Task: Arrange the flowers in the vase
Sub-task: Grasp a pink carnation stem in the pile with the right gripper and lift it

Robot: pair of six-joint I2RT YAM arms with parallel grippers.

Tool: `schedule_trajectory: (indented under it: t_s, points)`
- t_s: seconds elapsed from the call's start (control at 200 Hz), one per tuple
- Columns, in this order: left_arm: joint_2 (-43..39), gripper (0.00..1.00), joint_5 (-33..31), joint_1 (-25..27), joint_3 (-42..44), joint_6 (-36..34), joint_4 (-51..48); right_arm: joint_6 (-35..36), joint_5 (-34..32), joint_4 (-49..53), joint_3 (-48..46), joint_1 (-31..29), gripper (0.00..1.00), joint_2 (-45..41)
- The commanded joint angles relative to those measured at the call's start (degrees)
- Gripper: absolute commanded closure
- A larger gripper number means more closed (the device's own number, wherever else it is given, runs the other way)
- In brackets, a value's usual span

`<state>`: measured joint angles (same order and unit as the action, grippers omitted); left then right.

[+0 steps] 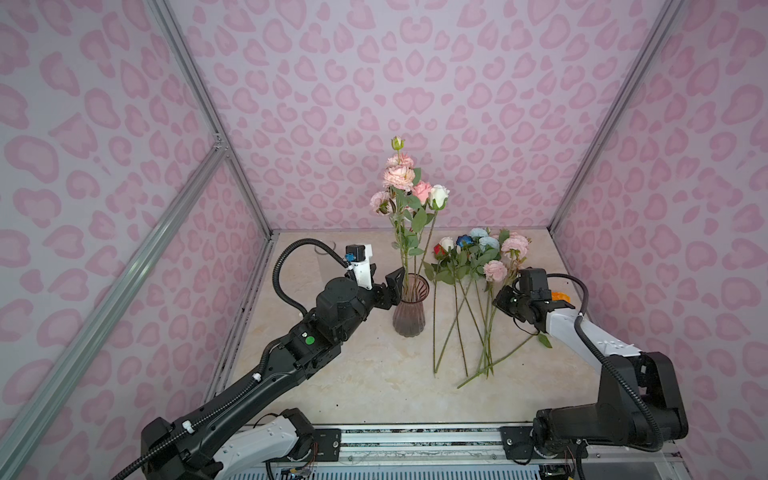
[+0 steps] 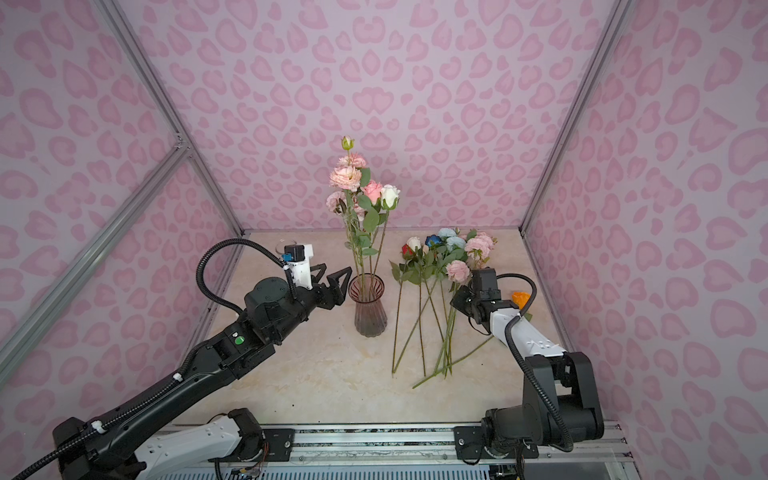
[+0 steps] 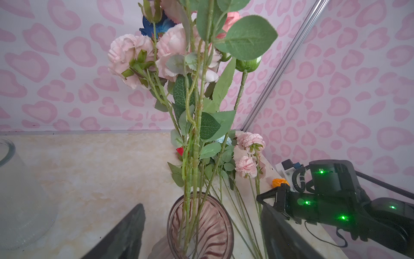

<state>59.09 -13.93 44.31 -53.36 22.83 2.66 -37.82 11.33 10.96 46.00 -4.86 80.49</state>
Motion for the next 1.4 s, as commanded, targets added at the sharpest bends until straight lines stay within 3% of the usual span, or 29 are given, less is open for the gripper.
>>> schedule_trajectory:
  t_s: [0.0,0.135,0.185,0.315,0.41,0.75,1.095,1.395]
  points:
    - [0.22,0.18,0.53,0.06,-0.51,-0.4,0.31,2.58,-0.15,1.19,0.63,-0.09,1.0,0.41]
    - [0.2,0.18,0.2,0.02,-0.41,-0.67,0.42,2.56,0.93,-1.62,-1.19,-0.55,1.0,-0.88]
    - [0.32,0.18,0.25,0.01,-0.43,-0.68,0.42,4.04,2.66,-2.04,-1.08,-0.58,0.85,-0.2]
    - [0.49,0.18,0.74,0.03,-0.42,-0.51,0.47,4.08,0.97,-2.3,-1.76,-0.75,0.71,-0.39]
    - [0.59,0.18,1.02,0.07,-0.46,-0.43,0.52,4.14,-0.73,-1.76,-2.14,-1.79,0.68,-0.6]
    - [0.85,0.18,1.37,0.07,-0.54,-0.33,0.38,2.06,-5.32,0.74,-2.17,-9.6,0.77,4.5]
    - [1.03,0.18,2.04,0.02,-0.6,0.02,0.42,0.07,-5.68,0.57,-6.87,-10.17,0.78,-0.33]
    - [1.26,0.18,1.86,0.05,-0.59,-0.06,0.33,-1.42,-1.61,-1.27,-7.13,-10.17,0.78,2.7]
